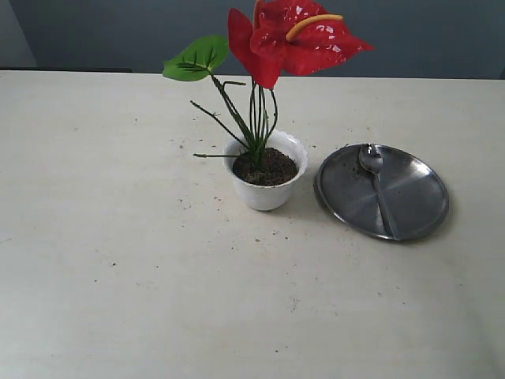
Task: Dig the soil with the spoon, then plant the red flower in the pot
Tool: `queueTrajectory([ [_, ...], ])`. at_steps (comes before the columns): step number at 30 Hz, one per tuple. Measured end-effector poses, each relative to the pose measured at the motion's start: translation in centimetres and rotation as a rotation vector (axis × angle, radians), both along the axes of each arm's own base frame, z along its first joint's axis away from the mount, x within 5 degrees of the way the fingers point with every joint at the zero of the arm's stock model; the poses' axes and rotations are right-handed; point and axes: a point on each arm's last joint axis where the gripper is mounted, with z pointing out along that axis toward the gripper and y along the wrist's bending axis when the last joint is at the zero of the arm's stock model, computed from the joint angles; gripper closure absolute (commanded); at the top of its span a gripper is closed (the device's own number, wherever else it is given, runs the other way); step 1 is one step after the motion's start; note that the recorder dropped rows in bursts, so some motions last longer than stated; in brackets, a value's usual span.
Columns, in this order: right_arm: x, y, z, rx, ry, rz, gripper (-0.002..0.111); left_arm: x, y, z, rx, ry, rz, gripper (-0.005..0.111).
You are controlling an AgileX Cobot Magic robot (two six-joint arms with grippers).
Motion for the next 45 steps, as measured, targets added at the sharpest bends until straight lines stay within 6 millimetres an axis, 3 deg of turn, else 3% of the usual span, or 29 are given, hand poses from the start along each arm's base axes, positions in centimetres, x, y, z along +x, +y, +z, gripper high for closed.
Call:
queueTrajectory([
  [13,0.0,0.0,0.0,0.000,0.000,0.000,0.108,-0.8,0.8,0.5,0.204,-0.031,0.085,0.106],
  [21,0.0,0.0,0.0,0.000,0.000,0.000,0.108,-0.8,1.8,0.0,0.498,0.011,0.153,0.106],
  [26,0.0,0.0,0.0,0.000,0.000,0.000,0.108,-2.0,2.4,0.6,0.558,0.008,0.191,0.106],
  [34,0.0,0.0,0.0,0.000,0.000,0.000,0.108,-5.4,2.7,2.4,0.477,-0.081,0.278,0.106],
  [38,0.0,0.0,0.0,0.000,0.000,0.000,0.108,-5.9,3.3,1.3,0.339,-0.088,0.331,0.106],
  [45,0.0,0.0,0.0,0.000,0.000,0.000,0.108,-6.3,4.2,-3.0,0.192,-0.006,0.384,0.106],
])
